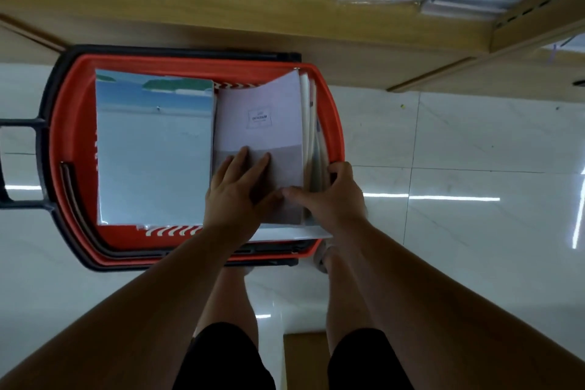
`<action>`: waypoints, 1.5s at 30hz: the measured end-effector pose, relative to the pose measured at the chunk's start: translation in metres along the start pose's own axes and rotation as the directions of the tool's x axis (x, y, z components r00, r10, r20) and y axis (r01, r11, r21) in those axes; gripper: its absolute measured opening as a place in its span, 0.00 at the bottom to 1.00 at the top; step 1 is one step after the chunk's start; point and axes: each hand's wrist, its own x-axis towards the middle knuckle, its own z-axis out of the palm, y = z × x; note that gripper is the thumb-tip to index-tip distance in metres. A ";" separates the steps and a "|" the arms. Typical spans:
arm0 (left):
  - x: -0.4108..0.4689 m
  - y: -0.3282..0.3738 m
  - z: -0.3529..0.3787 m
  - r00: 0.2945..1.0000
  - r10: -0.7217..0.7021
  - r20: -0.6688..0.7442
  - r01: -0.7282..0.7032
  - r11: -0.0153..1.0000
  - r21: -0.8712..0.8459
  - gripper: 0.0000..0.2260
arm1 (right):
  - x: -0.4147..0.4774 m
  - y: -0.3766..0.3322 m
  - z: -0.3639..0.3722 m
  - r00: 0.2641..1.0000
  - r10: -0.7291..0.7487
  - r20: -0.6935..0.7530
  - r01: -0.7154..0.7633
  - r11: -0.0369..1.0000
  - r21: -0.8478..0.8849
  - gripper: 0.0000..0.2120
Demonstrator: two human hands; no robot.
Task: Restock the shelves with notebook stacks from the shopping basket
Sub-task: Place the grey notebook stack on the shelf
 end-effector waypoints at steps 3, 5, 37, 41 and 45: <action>0.001 -0.002 -0.002 1.000 0.008 0.006 -0.008 1.000 -0.016 0.42 | -0.003 -0.001 0.003 0.995 -0.084 0.045 0.081 0.995 0.060 0.48; -0.001 -0.001 -0.003 1.000 0.014 0.022 -0.014 1.000 -0.028 0.42 | -0.005 -0.001 0.008 0.984 -0.149 0.095 0.143 0.988 0.067 0.52; -0.040 0.011 -0.029 0.947 -0.155 -0.283 0.051 0.938 -0.342 0.42 | 0.010 -0.023 -0.034 0.930 -0.235 0.281 0.083 0.883 0.463 0.36; -0.042 -0.008 -0.019 0.933 -0.345 -0.102 0.275 0.865 -0.420 0.39 | 0.008 -0.025 -0.018 0.933 -0.252 0.258 0.105 0.874 0.475 0.40; -0.037 -0.030 0.003 0.950 -0.309 -0.051 0.261 0.871 -0.416 0.39 | 0.013 -0.032 0.001 0.957 -0.221 0.189 0.112 0.881 0.460 0.47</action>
